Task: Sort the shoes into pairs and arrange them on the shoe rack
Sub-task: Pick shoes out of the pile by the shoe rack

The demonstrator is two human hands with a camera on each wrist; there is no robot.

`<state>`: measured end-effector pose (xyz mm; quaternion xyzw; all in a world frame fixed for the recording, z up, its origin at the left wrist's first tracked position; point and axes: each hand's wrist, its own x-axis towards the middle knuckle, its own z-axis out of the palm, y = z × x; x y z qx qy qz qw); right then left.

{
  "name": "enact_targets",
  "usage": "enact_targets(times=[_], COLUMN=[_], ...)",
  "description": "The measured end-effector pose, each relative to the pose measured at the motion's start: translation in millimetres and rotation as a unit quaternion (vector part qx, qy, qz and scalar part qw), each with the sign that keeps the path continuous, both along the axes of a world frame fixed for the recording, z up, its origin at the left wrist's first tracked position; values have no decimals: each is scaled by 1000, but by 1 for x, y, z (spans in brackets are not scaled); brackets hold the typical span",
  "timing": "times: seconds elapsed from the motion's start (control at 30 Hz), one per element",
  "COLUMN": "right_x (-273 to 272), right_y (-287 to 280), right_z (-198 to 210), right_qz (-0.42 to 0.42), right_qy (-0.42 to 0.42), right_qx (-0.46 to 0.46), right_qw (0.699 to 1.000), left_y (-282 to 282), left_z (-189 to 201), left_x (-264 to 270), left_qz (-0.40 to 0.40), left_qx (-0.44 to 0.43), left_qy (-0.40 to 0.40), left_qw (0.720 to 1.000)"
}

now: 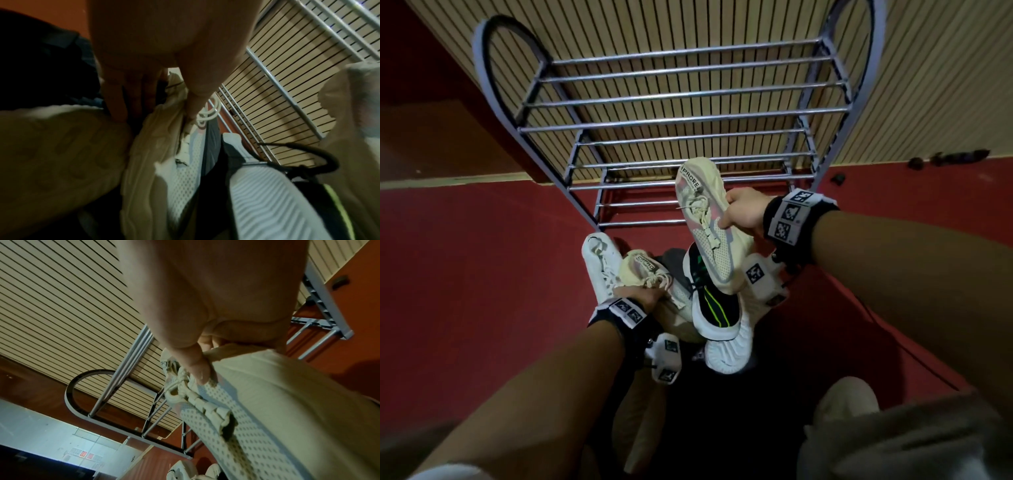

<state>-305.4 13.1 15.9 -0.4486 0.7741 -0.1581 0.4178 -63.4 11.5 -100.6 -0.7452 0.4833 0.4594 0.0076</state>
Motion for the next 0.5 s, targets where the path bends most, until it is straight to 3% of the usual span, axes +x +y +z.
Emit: enact_targets(times=[0.2, 0.37, 0.5], right_x=[7, 15, 20], right_y=[7, 11, 15], right_z=[-4, 6, 15], right_qz=[44, 59, 31], right_qy=[-7, 9, -53], right_qx=[31, 27, 22], right_qw=[999, 998, 998], left_y=[4, -10, -29], left_z=[1, 39, 84], left_x=[-1, 8, 13], left_qz=[61, 113, 171], left_qx=[-31, -86, -147], left_qy=[47, 94, 207], left_qw=[997, 985, 952])
